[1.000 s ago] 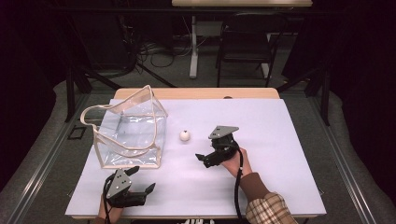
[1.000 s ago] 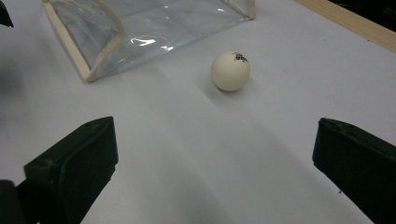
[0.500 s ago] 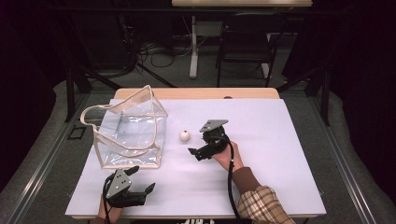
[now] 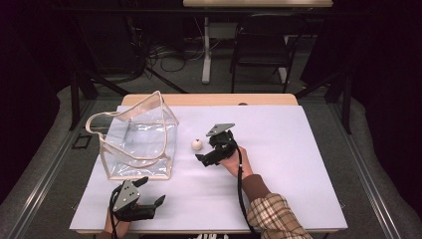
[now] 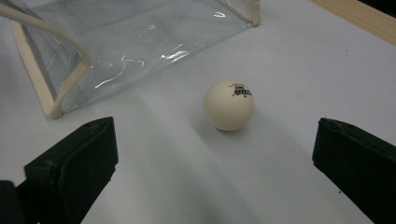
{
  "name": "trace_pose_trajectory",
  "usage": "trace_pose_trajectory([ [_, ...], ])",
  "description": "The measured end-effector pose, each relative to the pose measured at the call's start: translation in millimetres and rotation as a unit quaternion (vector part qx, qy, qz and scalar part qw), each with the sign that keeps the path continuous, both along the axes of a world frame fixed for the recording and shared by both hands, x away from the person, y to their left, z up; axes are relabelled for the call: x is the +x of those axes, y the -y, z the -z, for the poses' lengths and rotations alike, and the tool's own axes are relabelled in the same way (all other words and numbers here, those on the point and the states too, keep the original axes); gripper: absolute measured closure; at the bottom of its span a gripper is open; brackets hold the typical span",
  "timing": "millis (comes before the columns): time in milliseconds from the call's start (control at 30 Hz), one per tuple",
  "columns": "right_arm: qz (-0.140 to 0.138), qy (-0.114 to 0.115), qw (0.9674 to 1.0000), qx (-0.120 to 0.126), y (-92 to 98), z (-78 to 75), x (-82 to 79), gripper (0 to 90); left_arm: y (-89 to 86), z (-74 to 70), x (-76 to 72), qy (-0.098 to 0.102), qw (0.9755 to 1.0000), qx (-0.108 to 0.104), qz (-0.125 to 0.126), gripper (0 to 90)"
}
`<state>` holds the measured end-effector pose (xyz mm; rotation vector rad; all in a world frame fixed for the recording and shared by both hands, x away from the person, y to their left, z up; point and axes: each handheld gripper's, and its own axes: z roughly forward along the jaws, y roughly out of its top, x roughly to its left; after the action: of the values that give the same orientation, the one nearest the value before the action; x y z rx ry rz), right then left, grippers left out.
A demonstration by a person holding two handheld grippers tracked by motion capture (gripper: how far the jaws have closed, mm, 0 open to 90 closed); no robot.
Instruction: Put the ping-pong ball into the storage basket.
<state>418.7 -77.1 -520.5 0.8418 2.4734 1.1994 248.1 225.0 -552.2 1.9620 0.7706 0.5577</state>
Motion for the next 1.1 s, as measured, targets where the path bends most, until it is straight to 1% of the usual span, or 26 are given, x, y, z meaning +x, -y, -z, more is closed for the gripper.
trace_pose_trajectory([
  [67, 0.002, -0.003, 1.0000, 0.003, -3.8, 0.1, 3.6, 0.0, 0.4, 0.1, -0.1, -0.001, 1.0000, -0.001, 0.000, 16.1],
  [133, 0.002, -0.002, 1.0000, 0.003, -7.7, -0.2, 6.5, 0.0, 0.4, 0.0, 0.0, 0.000, 1.0000, 0.000, 0.001, 16.1],
  [233, 0.001, 0.002, 1.0000, -0.002, -12.8, -0.5, 9.5, 0.0, -0.3, -0.3, -0.1, 0.001, 1.0000, 0.001, 0.001, 16.1],
  [400, 0.006, -0.008, 1.0000, -0.002, -17.0, 3.8, 15.8, 0.0, -0.3, -0.3, -0.1, 0.001, 1.0000, 0.000, 0.001, 16.1],
  [467, 0.006, -0.008, 1.0000, 0.000, -17.8, 4.9, 17.1, 0.0, -0.3, -0.2, 0.0, 0.002, 1.0000, -0.001, 0.001, 16.1],
  [567, 0.012, -0.010, 0.9999, -0.005, -20.7, 7.1, 19.6, 0.0, -0.4, -0.3, 0.1, 0.002, 1.0000, -0.002, 0.001, 16.1],
  [633, 0.013, -0.007, 0.9999, -0.003, -23.0, 9.2, 22.4, 0.0, -0.6, -0.3, 0.1, 0.002, 1.0000, -0.001, 0.001, 16.1],
  [733, 0.015, -0.014, 0.9998, -0.004, -24.4, 10.7, 25.4, 0.0, -0.6, -0.3, 0.0, 0.002, 1.0000, -0.003, 0.002, 16.1],
  [933, 0.016, -0.017, 0.9997, -0.011, -30.1, 16.5, 28.1, 0.0, -0.8, -0.4, 0.0, 0.002, 1.0000, -0.004, 0.002, 16.1],
  [1033, 0.020, -0.014, 0.9996, -0.012, -31.8, 18.9, 29.1, 2.6, -0.8, -0.4, 0.0, 0.001, 1.0000, -0.004, 0.002, 16.1],
  [1067, 0.025, -0.017, 0.9995, -0.012, -31.9, 20.3, 30.0, 7.8, -0.9, -0.4, 0.0, 0.001, 1.0000, -0.004, 0.002, 16.1],
  [1100, 0.027, -0.016, 0.9994, -0.010, -32.1, 21.2, 30.4, 10.5, -0.9, -0.5, 0.0, 0.001, 1.0000, -0.003, 0.002, 16.1],
])
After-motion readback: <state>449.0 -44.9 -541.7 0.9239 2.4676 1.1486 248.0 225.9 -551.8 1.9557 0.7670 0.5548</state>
